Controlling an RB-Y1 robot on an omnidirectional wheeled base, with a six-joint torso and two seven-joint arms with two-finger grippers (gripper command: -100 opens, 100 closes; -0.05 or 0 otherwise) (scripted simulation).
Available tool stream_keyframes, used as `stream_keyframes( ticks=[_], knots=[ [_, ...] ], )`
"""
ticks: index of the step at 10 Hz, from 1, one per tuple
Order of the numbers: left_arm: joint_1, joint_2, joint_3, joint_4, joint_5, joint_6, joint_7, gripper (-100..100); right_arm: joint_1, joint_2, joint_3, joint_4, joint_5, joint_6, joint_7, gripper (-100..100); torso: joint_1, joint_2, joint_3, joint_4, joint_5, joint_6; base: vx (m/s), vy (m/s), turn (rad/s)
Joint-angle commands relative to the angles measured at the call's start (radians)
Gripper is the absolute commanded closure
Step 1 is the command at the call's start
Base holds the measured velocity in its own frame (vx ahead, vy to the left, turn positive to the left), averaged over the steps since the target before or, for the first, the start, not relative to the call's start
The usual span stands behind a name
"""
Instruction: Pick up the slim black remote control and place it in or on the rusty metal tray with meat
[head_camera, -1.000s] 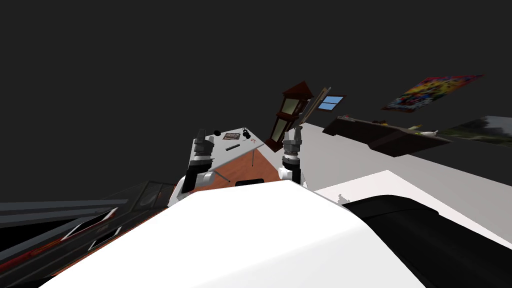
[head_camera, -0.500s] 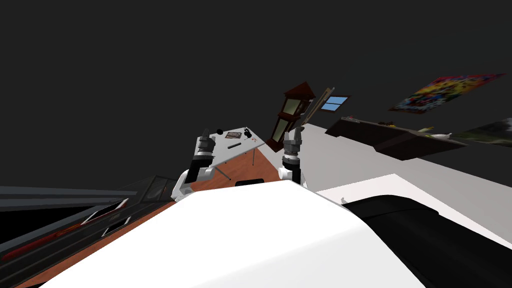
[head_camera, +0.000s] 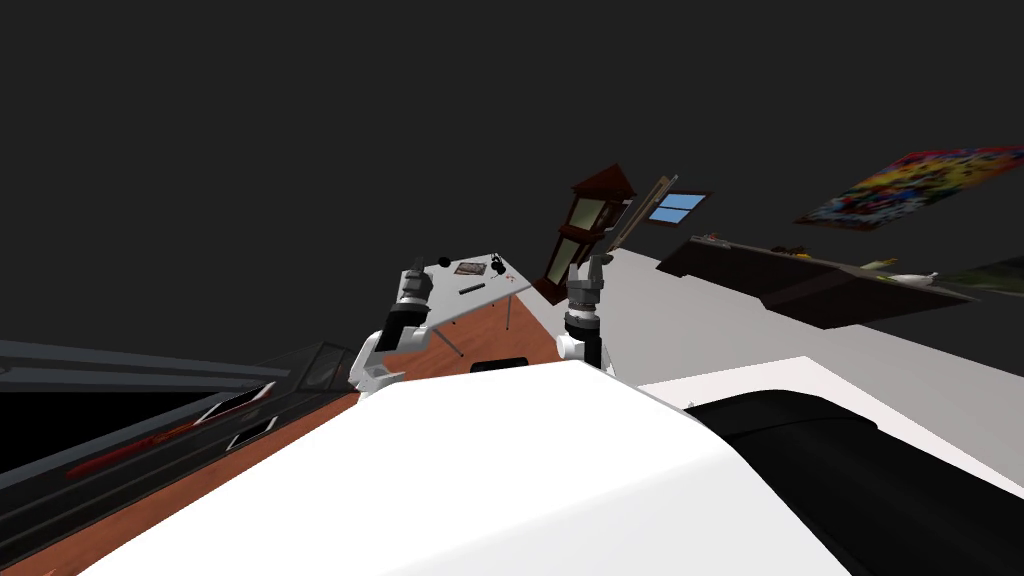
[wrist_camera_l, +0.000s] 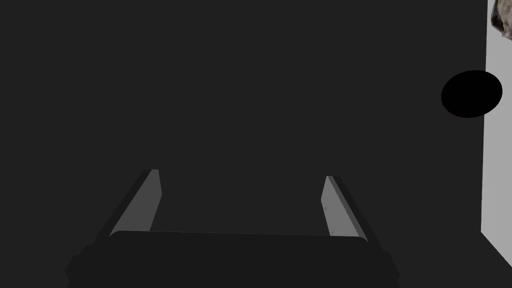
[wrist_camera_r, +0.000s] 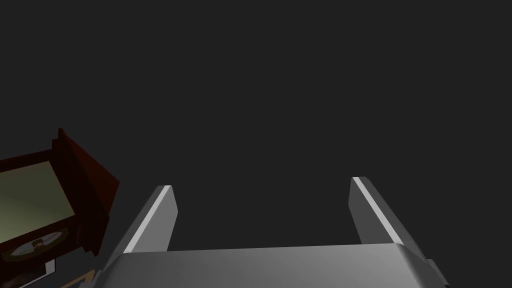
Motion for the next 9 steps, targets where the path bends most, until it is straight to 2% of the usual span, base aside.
stream_keyframes(
  ticks=[1,3,4,6,7,9],
  knots=[
    [-0.05,0.005,0.015,0.05,-0.011,0.05,0.005,-100,0.0,0.0,0.0,0.0,0.0,0.0,0.0,0,0.0,0.0,0.0,0.0,0.0,0.0,-0.056,-0.005,0.102],
    [-0.059,0.005,0.015,0.054,-0.011,0.083,0.005,-100,0.0,0.0,0.0,0.0,0.0,0.0,0.0,0,0.0,0.0,0.0,0.0,0.0,0.0,-0.031,-0.008,0.018],
    [-0.106,0.008,0.026,0.094,-0.021,0.122,0.009,-100,0.0,0.0,0.0,0.0,0.0,0.0,0.0,0,0.0,-0.001,-0.001,0.0,0.0,0.0,-0.027,-0.005,0.097],
    [-0.107,0.008,0.026,0.094,-0.021,0.153,0.009,-100,0.0,0.0,0.0,0.0,0.0,0.0,0.0,0,0.0,-0.001,-0.001,0.0,0.0,0.0,-0.024,-0.011,0.031],
    [-0.155,0.008,0.038,0.135,-0.03,0.19,0.014,-100,0.0,0.0,0.0,0.0,0.0,0.0,0.0,0,0.0,-0.001,-0.001,0.0,0.0,0.0,-0.036,-0.009,0.113],
    [-0.157,0.008,0.038,0.135,-0.03,0.225,0.014,-100,0.0,0.0,0.0,0.0,0.0,0.0,0.0,0,0.0,-0.001,0.0,0.0,0.0,0.0,-0.02,-0.011,0.022]
  ],
)
